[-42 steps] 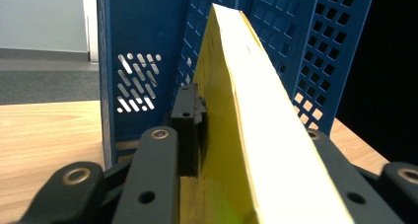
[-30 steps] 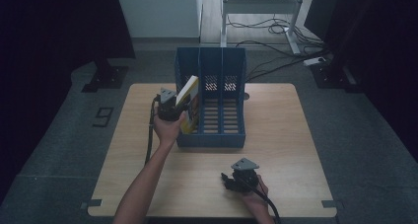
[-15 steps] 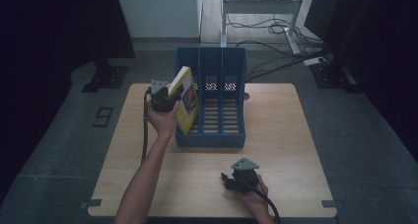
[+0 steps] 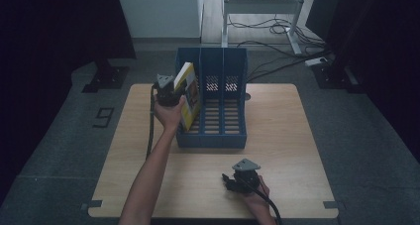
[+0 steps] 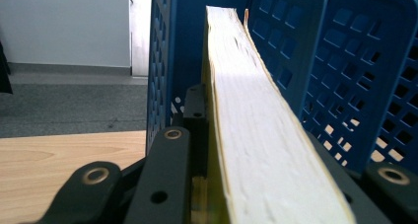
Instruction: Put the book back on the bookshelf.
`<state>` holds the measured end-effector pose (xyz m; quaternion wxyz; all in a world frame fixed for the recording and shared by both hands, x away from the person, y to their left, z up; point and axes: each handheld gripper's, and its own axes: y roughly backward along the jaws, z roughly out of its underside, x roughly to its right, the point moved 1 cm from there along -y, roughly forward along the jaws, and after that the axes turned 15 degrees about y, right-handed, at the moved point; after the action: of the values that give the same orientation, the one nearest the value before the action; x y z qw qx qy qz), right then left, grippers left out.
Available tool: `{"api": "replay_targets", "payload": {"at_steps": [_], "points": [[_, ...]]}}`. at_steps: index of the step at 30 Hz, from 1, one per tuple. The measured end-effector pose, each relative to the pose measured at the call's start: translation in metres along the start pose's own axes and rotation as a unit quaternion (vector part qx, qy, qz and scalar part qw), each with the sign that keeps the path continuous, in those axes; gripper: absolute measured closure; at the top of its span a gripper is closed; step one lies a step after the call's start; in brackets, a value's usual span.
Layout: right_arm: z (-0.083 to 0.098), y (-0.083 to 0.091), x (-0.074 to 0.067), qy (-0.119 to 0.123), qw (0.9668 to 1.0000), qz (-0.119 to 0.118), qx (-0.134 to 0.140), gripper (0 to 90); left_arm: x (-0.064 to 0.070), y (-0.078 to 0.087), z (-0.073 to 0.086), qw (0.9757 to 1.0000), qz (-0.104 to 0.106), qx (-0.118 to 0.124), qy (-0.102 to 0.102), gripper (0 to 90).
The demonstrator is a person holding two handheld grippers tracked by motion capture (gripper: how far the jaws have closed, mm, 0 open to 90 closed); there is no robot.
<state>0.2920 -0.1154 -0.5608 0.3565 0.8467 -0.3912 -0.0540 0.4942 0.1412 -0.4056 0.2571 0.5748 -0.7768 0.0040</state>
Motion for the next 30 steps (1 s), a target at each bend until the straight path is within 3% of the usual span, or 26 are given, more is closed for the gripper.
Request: {"api": "replay_targets", "payload": {"at_steps": [6,8,14,17,30], "points": [[0.0,0.0,0.0,0.0,1.0,0.0,0.0,32.1,0.002,-0.006,0.0,0.9997,-0.01,0.022,-0.002,75.1],[0.0,0.0,0.0,0.0,1.0,0.001,0.0,32.4,0.003,-0.008,0.0,0.9995,-0.018,0.023,-0.008,75.0],[0.0,0.0,0.0,0.0,1.0,0.0,0.0,32.4,-0.002,-0.012,0.001,0.9993,-0.028,0.024,0.002,75.1],[0.0,0.0,0.0,0.0,1.0,0.0,0.0,32.4,0.0,-0.013,0.004,0.9987,-0.034,0.037,-0.012,75.0],[0.0,0.0,0.0,-0.001,1.0,0.002,0.0,33.0,-0.003,-0.015,0.016,0.9985,-0.045,0.028,-0.015,74.1]]}}
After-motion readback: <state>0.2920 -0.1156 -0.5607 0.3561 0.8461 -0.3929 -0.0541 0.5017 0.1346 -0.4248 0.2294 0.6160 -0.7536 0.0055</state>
